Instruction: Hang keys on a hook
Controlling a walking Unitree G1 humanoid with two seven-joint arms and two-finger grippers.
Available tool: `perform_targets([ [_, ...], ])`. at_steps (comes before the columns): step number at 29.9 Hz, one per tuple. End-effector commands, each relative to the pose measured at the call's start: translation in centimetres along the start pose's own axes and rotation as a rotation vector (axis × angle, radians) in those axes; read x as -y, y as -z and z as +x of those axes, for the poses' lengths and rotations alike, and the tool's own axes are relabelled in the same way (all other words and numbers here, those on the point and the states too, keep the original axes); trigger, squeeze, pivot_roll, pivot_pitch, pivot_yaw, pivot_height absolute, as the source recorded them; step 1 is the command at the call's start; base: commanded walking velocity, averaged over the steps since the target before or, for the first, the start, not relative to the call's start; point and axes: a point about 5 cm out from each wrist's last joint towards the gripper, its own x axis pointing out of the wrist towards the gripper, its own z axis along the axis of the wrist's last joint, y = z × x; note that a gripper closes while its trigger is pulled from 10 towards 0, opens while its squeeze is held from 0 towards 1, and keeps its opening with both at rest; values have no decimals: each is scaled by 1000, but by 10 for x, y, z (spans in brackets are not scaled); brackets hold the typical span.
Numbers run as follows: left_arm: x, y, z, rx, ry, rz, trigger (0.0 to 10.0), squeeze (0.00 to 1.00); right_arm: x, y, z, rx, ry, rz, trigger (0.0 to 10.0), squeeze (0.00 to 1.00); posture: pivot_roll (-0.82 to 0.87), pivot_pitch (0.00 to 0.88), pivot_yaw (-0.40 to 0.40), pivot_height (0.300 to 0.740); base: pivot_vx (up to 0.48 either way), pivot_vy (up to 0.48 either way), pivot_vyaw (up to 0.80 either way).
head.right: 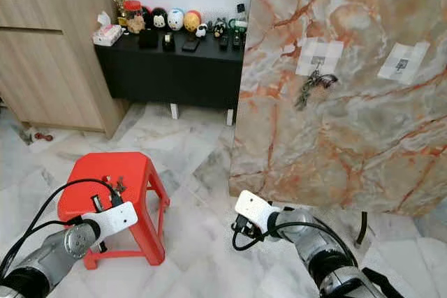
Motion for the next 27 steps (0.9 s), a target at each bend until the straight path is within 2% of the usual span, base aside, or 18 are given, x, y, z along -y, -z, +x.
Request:
perform_targets([
  [1,-9,-11,1,46,-47,-13,10000,0,-4,20,-1,-54,59,107,10000,0,58,14,-91,740,0,0,0],
  [3,-10,-12,2,52,-63,-25,10000,0,-6,26,-1,-65,90,156,10000,0,55,11,-90,740,0,0,0],
  [4,-11,-14,2,57,-93,-55,10000,0,-11,41,-1,-107,156,247,10000,0,53,9,-90,740,0,0,0],
  [8,-13,-16,2,65,-149,-139,10000,0,-24,67,-4,-191,243,388,10000,0,52,2,-90,740,0,0,0],
  [9,-16,-19,1,81,-192,-210,10000,0,-31,79,-6,-216,294,465,10000,0,51,0,-91,740,0,0,0],
  [13,-25,-29,-1,134,-281,-356,10000,0,-51,96,-7,-248,345,585,10000,0,49,0,-92,740,0,0,0],
  [15,-28,-31,-1,144,-299,-378,10000,0,-54,98,-7,-253,350,598,10000,0,50,0,-93,740,0,0,0],
  [16,-34,-36,-2,166,-348,-461,10000,0,-60,101,-7,-239,384,682,10000,0,51,0,-92,740,0,0,0],
  [17,-34,-36,-2,166,-348,-461,10000,0,-60,101,-7,-239,384,682,10000,0,51,0,-92,740,0,0,0],
  [18,-36,-40,-2,178,-389,-557,10000,0,-64,104,-7,-221,420,788,10000,0,49,0,-91,740,0,0,0],
  [20,-36,-41,-3,178,-411,-610,10000,0,-66,106,-7,-214,447,834,10000,0,51,0,-90,740,0,0,0],
  [22,-30,-43,-5,187,-427,-643,10000,0,-71,112,-9,-210,496,927,10000,0,46,0,-83,740,0,0,0],
  [27,-28,-49,-9,212,-448,-618,10000,0,-76,117,-11,-220,495,932,10000,0,43,0,-81,740,0,0,0],
])
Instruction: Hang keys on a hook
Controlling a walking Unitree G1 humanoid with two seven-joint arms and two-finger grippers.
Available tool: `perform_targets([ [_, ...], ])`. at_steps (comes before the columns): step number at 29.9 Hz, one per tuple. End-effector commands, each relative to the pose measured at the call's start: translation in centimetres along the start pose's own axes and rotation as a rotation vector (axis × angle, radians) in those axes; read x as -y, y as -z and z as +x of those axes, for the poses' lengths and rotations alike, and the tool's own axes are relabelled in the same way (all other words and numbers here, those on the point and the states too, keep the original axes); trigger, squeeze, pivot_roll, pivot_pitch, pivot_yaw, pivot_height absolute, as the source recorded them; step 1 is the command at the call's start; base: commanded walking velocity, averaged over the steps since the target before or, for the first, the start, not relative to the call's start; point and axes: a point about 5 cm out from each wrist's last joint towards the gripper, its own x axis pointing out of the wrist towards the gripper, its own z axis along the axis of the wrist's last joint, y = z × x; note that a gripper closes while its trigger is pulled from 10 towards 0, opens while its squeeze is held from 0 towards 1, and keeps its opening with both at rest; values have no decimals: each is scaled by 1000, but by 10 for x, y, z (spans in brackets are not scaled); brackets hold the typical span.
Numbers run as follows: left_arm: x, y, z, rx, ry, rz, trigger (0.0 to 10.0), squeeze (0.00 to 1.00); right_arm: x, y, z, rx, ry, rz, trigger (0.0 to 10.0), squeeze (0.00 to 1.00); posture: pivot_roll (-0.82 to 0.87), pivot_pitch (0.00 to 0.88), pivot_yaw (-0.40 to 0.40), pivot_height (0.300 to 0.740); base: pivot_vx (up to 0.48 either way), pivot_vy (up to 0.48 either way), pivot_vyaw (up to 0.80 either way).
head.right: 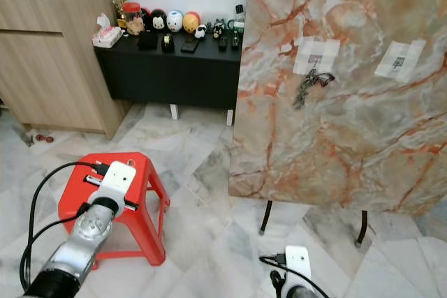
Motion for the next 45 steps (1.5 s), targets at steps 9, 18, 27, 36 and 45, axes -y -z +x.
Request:
perform_targets([
  [9,-2,-24,3,106,-40,-27,10000,0,21,11,-5,-18,54,69,10000,0,34,0,-72,740,0,0,0],
  [18,0,-30,3,127,-30,-56,10000,0,14,13,-3,-40,65,57,10000,0,36,0,-71,740,0,-178,0],
  [27,0,-30,1,126,-25,-67,10000,0,29,21,-8,-67,77,49,10000,0,43,0,-73,740,0,-278,-658],
  [36,-4,-30,0,131,-33,-76,10000,0,41,27,-12,-68,85,19,10000,0,45,0,-72,740,0,-277,-178],
  [45,-4,-37,2,148,-26,-82,10000,0,36,30,-12,-66,71,24,10000,0,43,0,-70,740,0,-273,0],
])
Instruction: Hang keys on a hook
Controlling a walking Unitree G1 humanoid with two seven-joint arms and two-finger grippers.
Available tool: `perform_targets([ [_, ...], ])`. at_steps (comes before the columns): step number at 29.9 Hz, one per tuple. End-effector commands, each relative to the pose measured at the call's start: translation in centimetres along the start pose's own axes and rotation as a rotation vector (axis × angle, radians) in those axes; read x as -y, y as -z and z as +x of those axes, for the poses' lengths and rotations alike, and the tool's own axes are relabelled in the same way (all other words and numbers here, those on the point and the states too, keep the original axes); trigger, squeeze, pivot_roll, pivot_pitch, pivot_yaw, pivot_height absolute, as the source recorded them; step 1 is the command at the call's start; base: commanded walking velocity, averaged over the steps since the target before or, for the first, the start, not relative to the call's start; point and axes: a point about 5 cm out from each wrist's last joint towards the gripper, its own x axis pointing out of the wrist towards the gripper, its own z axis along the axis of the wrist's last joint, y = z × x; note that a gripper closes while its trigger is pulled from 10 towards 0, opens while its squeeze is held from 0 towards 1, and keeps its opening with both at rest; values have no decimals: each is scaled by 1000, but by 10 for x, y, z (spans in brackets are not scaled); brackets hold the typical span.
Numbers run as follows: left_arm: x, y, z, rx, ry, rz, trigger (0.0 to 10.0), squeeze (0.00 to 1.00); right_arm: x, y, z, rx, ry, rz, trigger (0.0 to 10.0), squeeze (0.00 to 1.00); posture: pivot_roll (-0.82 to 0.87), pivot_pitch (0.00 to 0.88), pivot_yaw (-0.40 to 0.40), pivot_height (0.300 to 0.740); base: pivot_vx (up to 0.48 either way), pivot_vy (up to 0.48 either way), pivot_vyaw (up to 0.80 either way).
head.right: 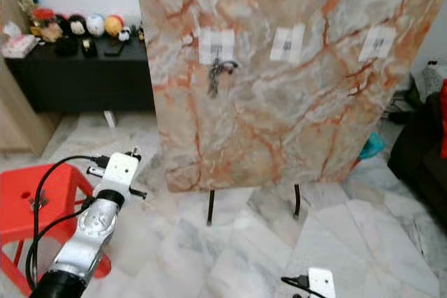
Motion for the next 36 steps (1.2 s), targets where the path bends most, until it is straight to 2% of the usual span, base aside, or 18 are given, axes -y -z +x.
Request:
perform_targets([
  [1,3,-8,3,20,12,-13,10000,0,7,-4,-1,17,24,-1,10000,0,43,0,-70,740,0,-270,0],
  [9,5,-10,4,28,26,-15,10000,0,5,-4,0,5,25,-5,10000,0,44,0,-69,740,0,-270,0],
  [14,6,-10,4,27,30,-17,10000,0,2,-1,0,-12,18,-24,10000,0,49,0,-71,740,0,-272,-749],
  [17,6,-11,3,27,36,-12,10000,0,2,-1,0,-11,21,-24,10000,0,51,0,-73,740,0,-266,0],
  [23,17,-13,-1,43,126,-6,10000,0,5,-1,0,-6,22,-15,10000,0,55,0,-73,740,0,0,0],
  [25,19,-19,-3,65,128,-56,10000,0,5,-1,-1,-3,24,-10,10000,0,57,0,-69,740,0,0,0],
  [31,23,-27,-6,100,136,-111,10000,0,5,4,-1,-34,23,-47,10000,0,60,0,-69,740,0,0,0],
  [36,26,-33,-7,128,145,-135,10000,0,5,5,-1,-29,27,-27,10000,0,60,0,-66,740,48,0,0],
])
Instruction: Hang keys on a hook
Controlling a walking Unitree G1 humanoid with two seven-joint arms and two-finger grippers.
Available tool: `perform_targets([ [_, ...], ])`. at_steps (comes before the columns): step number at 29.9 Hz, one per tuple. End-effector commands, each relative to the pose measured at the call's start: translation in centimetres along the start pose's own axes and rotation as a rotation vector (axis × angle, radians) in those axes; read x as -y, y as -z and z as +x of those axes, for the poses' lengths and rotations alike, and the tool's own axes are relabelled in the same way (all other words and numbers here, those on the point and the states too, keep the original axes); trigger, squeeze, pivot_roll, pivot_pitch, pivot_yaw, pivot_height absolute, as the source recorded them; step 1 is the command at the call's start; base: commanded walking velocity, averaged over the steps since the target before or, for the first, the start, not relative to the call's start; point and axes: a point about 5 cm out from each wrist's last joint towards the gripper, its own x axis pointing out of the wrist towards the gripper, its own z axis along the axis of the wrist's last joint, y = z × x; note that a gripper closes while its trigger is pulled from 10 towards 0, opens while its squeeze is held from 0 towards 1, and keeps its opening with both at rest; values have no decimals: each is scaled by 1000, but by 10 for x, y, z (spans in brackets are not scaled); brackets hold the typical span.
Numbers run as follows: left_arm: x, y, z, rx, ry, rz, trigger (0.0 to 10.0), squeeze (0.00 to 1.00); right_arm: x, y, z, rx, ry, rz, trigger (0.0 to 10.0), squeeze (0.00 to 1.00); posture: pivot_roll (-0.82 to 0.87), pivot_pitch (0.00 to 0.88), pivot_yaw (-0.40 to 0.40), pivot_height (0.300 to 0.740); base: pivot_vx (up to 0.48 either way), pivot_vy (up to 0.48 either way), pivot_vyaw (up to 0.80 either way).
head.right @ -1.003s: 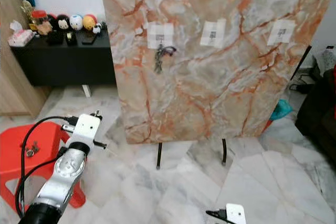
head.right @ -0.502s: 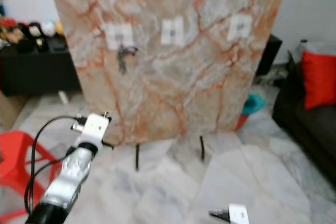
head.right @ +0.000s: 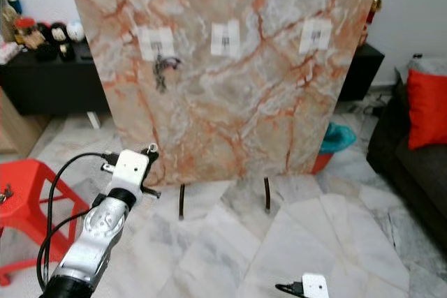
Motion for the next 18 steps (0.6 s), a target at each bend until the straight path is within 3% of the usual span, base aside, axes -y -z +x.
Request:
perform_targets([
  [1,0,-10,1,42,5,-12,10000,0,0,0,0,0,3,7,10000,0,61,0,-66,740,262,0,0],
  [7,0,-11,2,45,8,-11,10000,0,0,3,0,-16,5,-10,10000,0,63,0,-69,740,273,0,0],
  [15,-1,-11,1,42,-1,-9,10000,0,7,2,-1,-3,37,69,10000,0,62,0,-71,740,286,0,0],
  [18,-2,-11,1,41,-6,-8,10000,0,7,3,-1,-8,40,78,10000,0,62,0,-70,740,292,0,-717],
])
